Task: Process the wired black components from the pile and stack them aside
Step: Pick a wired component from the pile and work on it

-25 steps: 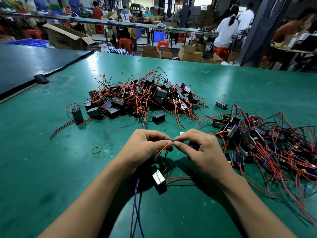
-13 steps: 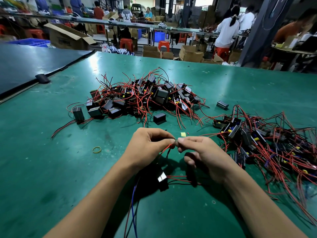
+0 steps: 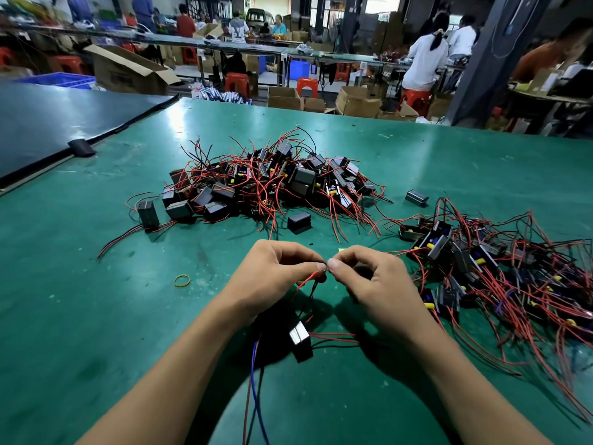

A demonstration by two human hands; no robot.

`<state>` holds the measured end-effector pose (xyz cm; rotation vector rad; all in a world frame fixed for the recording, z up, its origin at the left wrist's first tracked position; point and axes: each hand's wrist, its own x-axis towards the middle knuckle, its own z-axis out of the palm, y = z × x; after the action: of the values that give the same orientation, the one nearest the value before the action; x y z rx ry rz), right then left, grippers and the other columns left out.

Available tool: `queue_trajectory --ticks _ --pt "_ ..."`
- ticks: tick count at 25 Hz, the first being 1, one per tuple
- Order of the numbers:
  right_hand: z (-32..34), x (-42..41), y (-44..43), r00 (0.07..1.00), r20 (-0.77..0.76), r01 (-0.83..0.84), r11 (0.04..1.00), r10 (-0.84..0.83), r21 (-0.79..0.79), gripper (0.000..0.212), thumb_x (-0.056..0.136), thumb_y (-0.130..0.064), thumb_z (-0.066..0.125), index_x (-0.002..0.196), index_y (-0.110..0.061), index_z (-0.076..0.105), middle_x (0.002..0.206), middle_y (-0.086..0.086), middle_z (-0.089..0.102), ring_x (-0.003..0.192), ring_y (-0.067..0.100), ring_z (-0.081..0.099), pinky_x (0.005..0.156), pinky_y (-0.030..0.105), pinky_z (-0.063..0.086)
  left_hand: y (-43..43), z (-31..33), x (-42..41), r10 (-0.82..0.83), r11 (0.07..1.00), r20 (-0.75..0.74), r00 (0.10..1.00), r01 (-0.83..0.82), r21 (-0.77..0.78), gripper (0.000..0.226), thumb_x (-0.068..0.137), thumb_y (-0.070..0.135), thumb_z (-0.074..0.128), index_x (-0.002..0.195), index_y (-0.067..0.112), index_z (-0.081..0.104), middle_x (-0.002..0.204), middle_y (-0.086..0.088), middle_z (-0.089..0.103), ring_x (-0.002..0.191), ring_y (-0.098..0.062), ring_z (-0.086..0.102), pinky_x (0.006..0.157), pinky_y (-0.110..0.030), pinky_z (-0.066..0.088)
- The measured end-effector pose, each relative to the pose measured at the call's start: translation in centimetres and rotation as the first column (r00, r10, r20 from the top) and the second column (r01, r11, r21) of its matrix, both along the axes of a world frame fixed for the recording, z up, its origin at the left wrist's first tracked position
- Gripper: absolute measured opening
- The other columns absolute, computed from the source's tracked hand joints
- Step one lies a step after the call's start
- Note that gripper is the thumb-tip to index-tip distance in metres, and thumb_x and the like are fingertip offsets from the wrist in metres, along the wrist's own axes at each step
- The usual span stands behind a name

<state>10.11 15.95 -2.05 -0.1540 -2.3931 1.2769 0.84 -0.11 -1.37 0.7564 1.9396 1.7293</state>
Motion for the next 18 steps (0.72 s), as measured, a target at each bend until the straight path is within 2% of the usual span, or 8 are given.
queue_trajectory --ticks 2,4,5,8,10,12,15,18 --pt "0.6 -0.5 -0.5 0.970 0.237 0.095 0.807 0.056 -0.582 0.024 0.090 -0.015 0.065 0.065 -0.012 0.064 0.060 0.000 0.052 0.044 0.009 0.039 0.041 0.018 0.028 0.3 0.0 0.3 -0.002 1.000 -0.094 0.996 0.003 0.006 0.004 0.083 0.005 0.074 0.085 0.007 0.077 0.076 -0.004 0.076 0.067 -0.004 0.066 0.066 -0.012 0.049" --pt "0.9 -0.5 -0.5 0.937 0.328 0.194 0.600 0.122 -0.776 0.023 0.087 -0.016 0.064 0.065 -0.012 0.062 0.061 0.002 0.052 0.041 0.010 0.037 0.039 0.018 0.027 0.5 0.0 0.7 0.016 1.000 -0.188 0.982 -0.018 -0.007 0.004 0.082 0.005 0.075 0.084 0.008 0.077 0.071 0.001 0.074 0.059 0.003 0.061 0.061 -0.008 0.044" --pt "0.9 -0.4 -0.4 0.942 0.311 0.171 0.622 0.123 -0.764 0.021 0.088 -0.018 0.066 0.068 -0.012 0.064 0.063 0.003 0.055 0.041 0.011 0.041 0.039 0.018 0.031 0.6 0.0 0.7 0.031 0.999 -0.198 0.980 -0.033 -0.005 0.004 0.083 0.006 0.074 0.083 0.009 0.077 0.070 0.001 0.074 0.059 0.002 0.061 0.061 -0.009 0.044" --pt "0.7 0.3 -0.4 0.998 0.054 -0.002 0.947 0.020 -0.321 0.005 0.086 -0.015 0.076 0.088 -0.015 0.071 0.073 -0.002 0.068 0.050 0.015 0.060 0.050 0.019 0.046 0.4 -0.3 0.1 0.085 0.996 -0.111 0.990 -0.083 0.023 0.008 0.085 0.008 0.072 0.081 0.013 0.076 0.074 -0.004 0.075 0.067 -0.009 0.063 0.065 -0.017 0.048" --pt "0.2 0.3 -0.1 0.991 -0.131 -0.003 0.998 0.011 0.059 0.010 0.085 -0.012 0.078 0.093 -0.017 0.075 0.073 -0.010 0.069 0.055 0.008 0.063 0.058 0.015 0.046 0.2 -0.4 -0.1 0.086 0.996 -0.072 0.994 -0.084 0.020 0.007 0.085 0.007 0.071 0.081 0.011 0.076 0.074 -0.004 0.075 0.064 -0.006 0.061 0.062 -0.015 0.047" --pt "-0.2 -0.1 0.1 0.989 -0.146 0.020 0.981 0.008 0.195 0.003 0.089 -0.013 0.074 0.087 -0.016 0.074 0.070 -0.014 0.065 0.058 0.004 0.059 0.061 0.016 0.044 0.3 -0.5 -0.1 0.056 0.998 -0.055 0.997 -0.056 -0.001 0.006 0.085 0.007 0.072 0.081 0.009 0.076 0.073 -0.004 0.075 0.062 -0.004 0.061 0.062 -0.013 0.047" --pt "-0.1 -0.4 0.1 0.976 0.205 -0.029 0.973 0.077 -0.227 0.019 0.100 -0.020 0.059 0.083 -0.011 0.063 0.065 -0.007 0.054 0.052 0.007 0.049 0.054 0.022 0.039 0.5 -0.5 0.2 0.026 1.000 -0.060 0.998 -0.026 0.008 0.003 0.084 0.006 0.073 0.083 0.007 0.076 0.074 -0.005 0.075 0.065 -0.005 0.064 0.064 -0.013 0.048" --pt "1.1 -0.1 0.7 0.866 0.356 0.051 0.648 0.350 -0.760 0.018 0.100 -0.019 0.055 0.084 -0.011 0.058 0.067 -0.002 0.049 0.047 0.006 0.039 0.042 0.017 0.030 0.6 -0.2 0.6 0.020 0.999 -0.123 0.992 -0.015 0.042 0.004 0.083 0.004 0.074 0.084 0.007 0.077 0.074 -0.003 0.075 0.064 -0.002 0.064 0.064 -0.011 0.046"
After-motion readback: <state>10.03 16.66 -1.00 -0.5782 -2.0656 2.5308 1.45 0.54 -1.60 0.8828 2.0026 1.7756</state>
